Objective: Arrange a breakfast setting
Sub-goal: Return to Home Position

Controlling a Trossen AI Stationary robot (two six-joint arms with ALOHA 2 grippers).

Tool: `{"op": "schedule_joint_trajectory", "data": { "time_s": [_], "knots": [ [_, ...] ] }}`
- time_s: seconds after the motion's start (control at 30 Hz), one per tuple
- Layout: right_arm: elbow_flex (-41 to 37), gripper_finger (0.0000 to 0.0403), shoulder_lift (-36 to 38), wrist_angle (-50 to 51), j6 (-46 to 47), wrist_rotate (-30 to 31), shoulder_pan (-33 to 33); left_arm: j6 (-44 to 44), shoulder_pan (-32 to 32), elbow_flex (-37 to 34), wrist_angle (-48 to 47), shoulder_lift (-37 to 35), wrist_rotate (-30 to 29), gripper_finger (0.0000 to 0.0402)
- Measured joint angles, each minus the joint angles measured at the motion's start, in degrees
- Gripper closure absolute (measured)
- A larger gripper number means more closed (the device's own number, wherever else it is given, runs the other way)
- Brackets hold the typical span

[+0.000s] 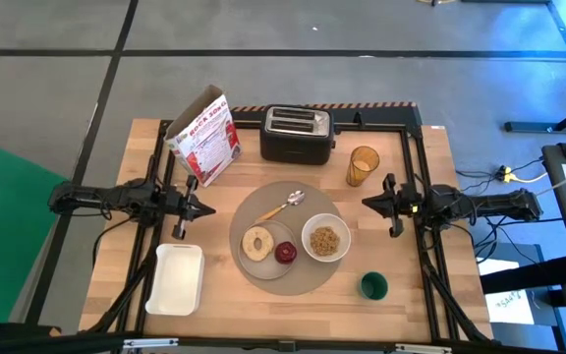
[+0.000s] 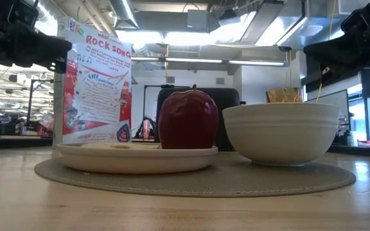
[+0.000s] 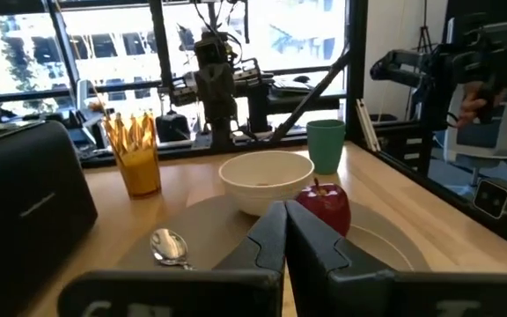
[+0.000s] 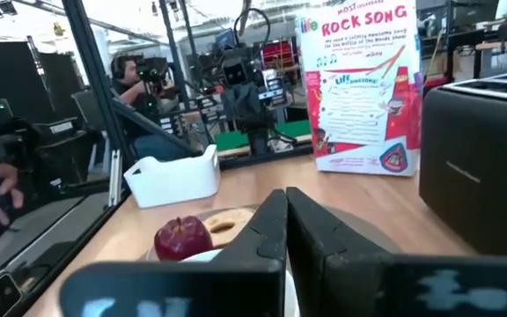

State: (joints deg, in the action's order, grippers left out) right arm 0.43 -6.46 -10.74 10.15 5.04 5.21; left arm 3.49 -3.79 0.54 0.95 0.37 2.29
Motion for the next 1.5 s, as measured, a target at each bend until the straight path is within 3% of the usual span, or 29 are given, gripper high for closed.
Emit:
{"op": "schedule_joint_trajectory", "data": {
  "time_s": [1.5],
  "knots": [
    [0.0, 0.0403, 0.0, 8.1, 0.2, -0.1, 0.0, -1.5, 0.0, -0.1, -0.1, 0.7, -1.2, 0.0401]
  ]
}}
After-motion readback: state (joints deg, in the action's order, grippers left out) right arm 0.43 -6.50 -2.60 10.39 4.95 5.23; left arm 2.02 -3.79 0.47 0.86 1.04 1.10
